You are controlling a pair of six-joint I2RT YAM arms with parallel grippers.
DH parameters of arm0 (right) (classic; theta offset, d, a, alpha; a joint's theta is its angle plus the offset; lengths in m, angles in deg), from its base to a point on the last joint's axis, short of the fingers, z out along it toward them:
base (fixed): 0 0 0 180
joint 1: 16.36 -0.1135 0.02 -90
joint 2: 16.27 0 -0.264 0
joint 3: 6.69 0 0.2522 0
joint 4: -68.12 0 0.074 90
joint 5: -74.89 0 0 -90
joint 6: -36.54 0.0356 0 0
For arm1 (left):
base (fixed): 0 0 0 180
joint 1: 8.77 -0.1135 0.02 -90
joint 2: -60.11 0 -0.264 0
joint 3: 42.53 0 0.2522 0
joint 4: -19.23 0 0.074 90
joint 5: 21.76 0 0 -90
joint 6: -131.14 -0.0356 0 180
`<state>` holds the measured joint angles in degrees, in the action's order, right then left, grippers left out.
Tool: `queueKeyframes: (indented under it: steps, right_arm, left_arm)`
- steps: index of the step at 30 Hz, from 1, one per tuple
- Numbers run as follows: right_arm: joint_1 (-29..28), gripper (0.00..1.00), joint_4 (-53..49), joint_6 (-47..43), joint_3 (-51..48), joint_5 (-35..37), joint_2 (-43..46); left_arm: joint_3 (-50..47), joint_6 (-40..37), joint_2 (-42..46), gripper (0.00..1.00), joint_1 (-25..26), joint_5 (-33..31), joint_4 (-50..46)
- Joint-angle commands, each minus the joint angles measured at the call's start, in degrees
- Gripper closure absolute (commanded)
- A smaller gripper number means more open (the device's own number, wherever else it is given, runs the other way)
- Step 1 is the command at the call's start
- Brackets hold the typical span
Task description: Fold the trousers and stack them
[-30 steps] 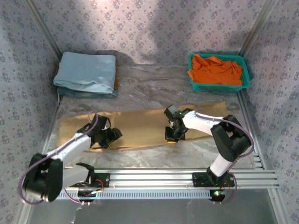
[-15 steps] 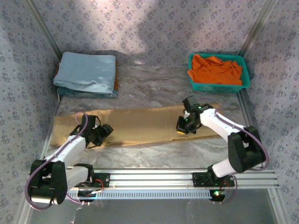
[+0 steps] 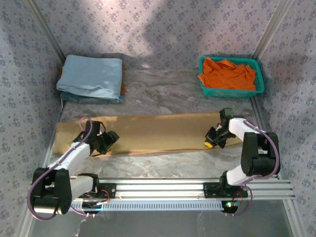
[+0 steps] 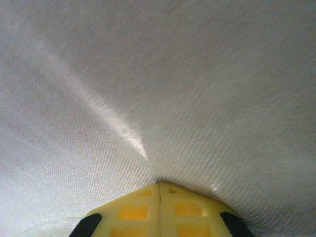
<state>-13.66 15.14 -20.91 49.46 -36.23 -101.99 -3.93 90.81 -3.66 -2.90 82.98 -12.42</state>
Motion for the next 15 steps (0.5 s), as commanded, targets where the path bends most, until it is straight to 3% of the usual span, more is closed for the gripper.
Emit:
queueKeyframes:
  steps: [1,4,13,15]
  right_arm:
    - [5.66,0.94,-3.54,-0.66,-3.37,5.88,0.84]
    - [10.17,0.9,-3.17,-2.03,-2.85,3.26,0.48]
    - [23.85,0.79,-6.0,-1.44,3.52,4.07,2.22]
    - [24.55,0.71,-6.13,-0.69,6.22,4.9,2.9]
  left_arm:
    - [-2.64,-1.94,-0.46,0.36,-1.59,-3.4,-2.55]
    - [-3.36,-2.22,-1.11,0.36,-2.36,-2.99,-1.54]
    - [-1.41,-2.04,-2.26,0.36,-5.72,1.09,-1.32]
    - [0.6,-1.81,-1.92,0.35,-5.75,2.12,-1.84]
